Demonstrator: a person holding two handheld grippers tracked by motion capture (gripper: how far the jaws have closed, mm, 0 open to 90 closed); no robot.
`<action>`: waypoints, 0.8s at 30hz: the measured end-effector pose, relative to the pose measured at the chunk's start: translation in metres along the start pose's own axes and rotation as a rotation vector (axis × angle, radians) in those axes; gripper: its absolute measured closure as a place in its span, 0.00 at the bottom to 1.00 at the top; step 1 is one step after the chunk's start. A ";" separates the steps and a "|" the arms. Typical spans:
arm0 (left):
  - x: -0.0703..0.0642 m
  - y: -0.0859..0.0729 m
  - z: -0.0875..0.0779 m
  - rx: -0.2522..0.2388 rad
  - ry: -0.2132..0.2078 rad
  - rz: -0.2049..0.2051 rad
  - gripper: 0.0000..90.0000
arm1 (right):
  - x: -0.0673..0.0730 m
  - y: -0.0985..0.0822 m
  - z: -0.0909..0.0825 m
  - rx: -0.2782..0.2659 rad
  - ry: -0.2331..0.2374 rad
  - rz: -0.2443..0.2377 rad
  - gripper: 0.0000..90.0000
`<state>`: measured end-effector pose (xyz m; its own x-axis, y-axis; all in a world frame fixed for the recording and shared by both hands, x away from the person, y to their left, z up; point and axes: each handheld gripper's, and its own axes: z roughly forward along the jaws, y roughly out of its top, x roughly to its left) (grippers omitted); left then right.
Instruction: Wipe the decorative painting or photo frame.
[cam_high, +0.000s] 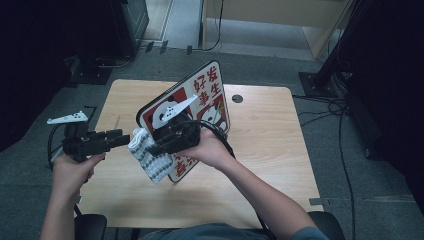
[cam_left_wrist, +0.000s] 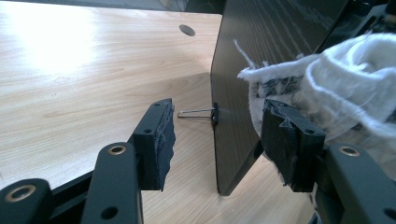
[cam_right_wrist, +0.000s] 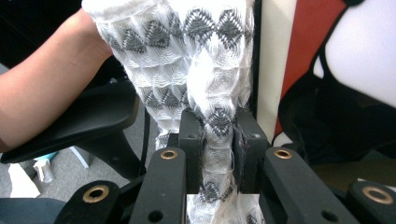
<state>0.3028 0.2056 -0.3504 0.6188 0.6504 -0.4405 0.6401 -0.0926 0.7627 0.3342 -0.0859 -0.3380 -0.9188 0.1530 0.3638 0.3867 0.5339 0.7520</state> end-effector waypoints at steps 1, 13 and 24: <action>0.000 0.000 0.000 0.000 0.001 0.001 0.50 | 0.000 -0.001 0.000 0.004 0.000 0.000 0.86; -0.009 0.004 -0.003 -0.012 -0.009 0.012 0.59 | -0.003 -0.010 0.003 0.012 -0.002 0.003 0.86; -0.021 0.008 0.000 0.000 -0.019 0.038 0.63 | -0.005 -0.016 0.006 0.024 -0.003 0.006 0.86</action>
<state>0.2955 0.1910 -0.3350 0.6513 0.6318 -0.4203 0.6162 -0.1172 0.7788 0.3320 -0.0900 -0.3555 -0.9167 0.1588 0.3667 0.3903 0.5525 0.7365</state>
